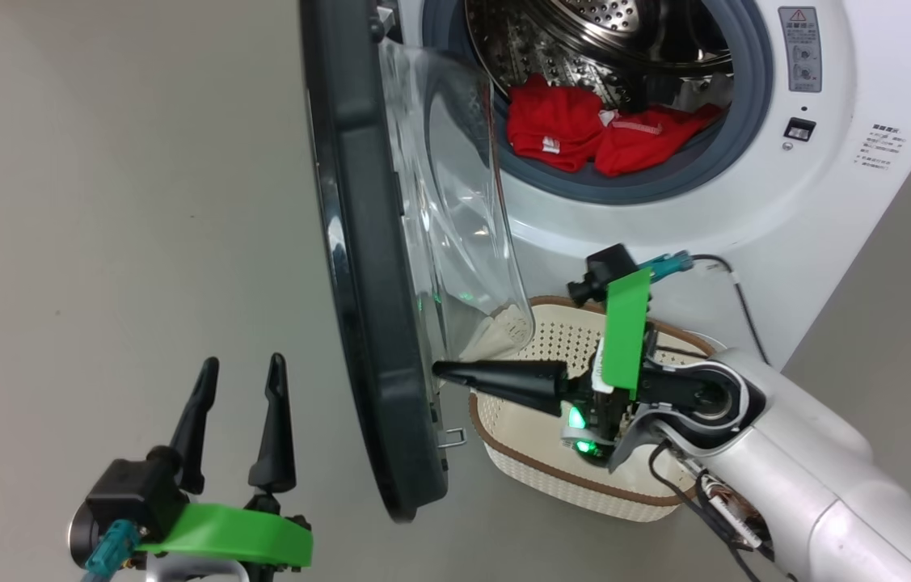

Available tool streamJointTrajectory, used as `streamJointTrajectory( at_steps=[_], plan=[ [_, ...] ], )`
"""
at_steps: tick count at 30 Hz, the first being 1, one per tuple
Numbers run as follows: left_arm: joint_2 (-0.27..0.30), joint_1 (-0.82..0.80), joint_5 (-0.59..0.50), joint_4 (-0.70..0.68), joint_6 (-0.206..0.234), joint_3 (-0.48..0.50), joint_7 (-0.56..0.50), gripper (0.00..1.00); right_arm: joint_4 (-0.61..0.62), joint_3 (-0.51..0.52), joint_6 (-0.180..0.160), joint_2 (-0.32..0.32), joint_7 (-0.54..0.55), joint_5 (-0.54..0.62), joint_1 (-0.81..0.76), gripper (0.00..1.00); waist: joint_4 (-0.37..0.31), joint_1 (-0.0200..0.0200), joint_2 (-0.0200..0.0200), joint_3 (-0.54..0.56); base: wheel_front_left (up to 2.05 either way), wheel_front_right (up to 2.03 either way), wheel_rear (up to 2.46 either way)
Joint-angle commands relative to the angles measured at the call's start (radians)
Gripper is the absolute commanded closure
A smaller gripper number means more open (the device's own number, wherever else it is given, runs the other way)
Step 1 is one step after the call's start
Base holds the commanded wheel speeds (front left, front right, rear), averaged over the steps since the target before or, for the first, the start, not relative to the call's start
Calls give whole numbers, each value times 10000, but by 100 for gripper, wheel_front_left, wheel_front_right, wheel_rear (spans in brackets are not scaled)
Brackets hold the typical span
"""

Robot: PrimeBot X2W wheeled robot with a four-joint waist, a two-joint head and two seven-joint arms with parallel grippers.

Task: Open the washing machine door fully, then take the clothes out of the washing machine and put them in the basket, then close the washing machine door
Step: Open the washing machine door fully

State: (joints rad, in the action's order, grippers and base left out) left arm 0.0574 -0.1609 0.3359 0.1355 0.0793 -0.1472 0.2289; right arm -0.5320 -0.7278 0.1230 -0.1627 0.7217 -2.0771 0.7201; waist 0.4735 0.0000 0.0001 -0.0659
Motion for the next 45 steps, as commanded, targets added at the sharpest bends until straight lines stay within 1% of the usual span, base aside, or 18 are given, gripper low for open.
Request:
streamJointTrajectory(
  at_steps=[1, 4, 7, 13, 16, 22, 23, 27, 29, 32, 35, 40, 45],
  plan=[
    [234, -35, 70, -317, 65, 316, -27, 0, 284, 91, 77, -44, -315, 209, -125, 0, -50, 0, -1, 21, 0, 0, 0],
    [260, -37, 85, -335, 90, 316, -35, 0, 433, 239, 77, -256, -883, 687, -181, 0, -102, 0, -1, 50, 0, 0, 0],
    [293, -3, 96, -378, 124, 326, -33, 0, 711, 416, 77, -484, -1834, 1562, -272, 0, -163, 0, -1, 93, 0, 0, 0],
    [375, 142, 153, -444, 197, 416, -5, 0, 1562, 377, 77, -858, -3806, 3820, -775, 0, -299, 0, -1, 171, 0, 0, 0],
    [408, 191, 170, -450, 218, 436, 12, 0, 1652, 139, 77, -1049, -4910, 5095, -984, 0, -375, 0, -1, 213, 0, 0, 0],
    [444, 289, 175, -486, 260, 432, 51, 0, 1158, -334, 77, -1252, -7225, 7478, -1167, 0, -480, 0, -1, 304, 0, 0, 0],
    [444, 289, 175, -486, 260, 432, 51, 0, 1158, -334, 77, -1252, -7225, 7478, -1167, 0, -480, 0, -1, 304, 0, 0, 0],
    [468, 353, 181, -516, 290, 432, 73, 0, 551, -341, 77, -1141, -8789, 8708, -1272, 0, -527, 0, -1, 376, 0, 0, 0],
    [479, 381, 187, -532, 311, 445, 87, 0, 198, -187, 77, -989, -9359, 9192, -1316, 0, -566, 0, -1, 397, 0, 0, 0],
    [456, 437, 175, -616, 388, 418, 97, 0, -412, 221, 77, -722, -9732, 10106, -1353, 0, -619, 0, -1, 415, 0, 0, 0],
    [472, 491, 149, -687, 449, 397, 90, 0, -739, 983, 77, -419, -9821, 11183, -1447, 0, -684, 0, -1, 418, 0, 0, 0],
    [498, 500, 118, -749, 506, 356, 92, 0, -286, 3013, 77, 135, -9830, 13843, -2212, 0, -740, 0, -1, 393, 0, 0, 0],
    [508, 513, 97, -723, 519, 285, 107, 0, 539, 4380, 77, 697, -9832, 16061, -3231, 0, -726, 0, -1, 461, 0, 0, 0]
  ],
)
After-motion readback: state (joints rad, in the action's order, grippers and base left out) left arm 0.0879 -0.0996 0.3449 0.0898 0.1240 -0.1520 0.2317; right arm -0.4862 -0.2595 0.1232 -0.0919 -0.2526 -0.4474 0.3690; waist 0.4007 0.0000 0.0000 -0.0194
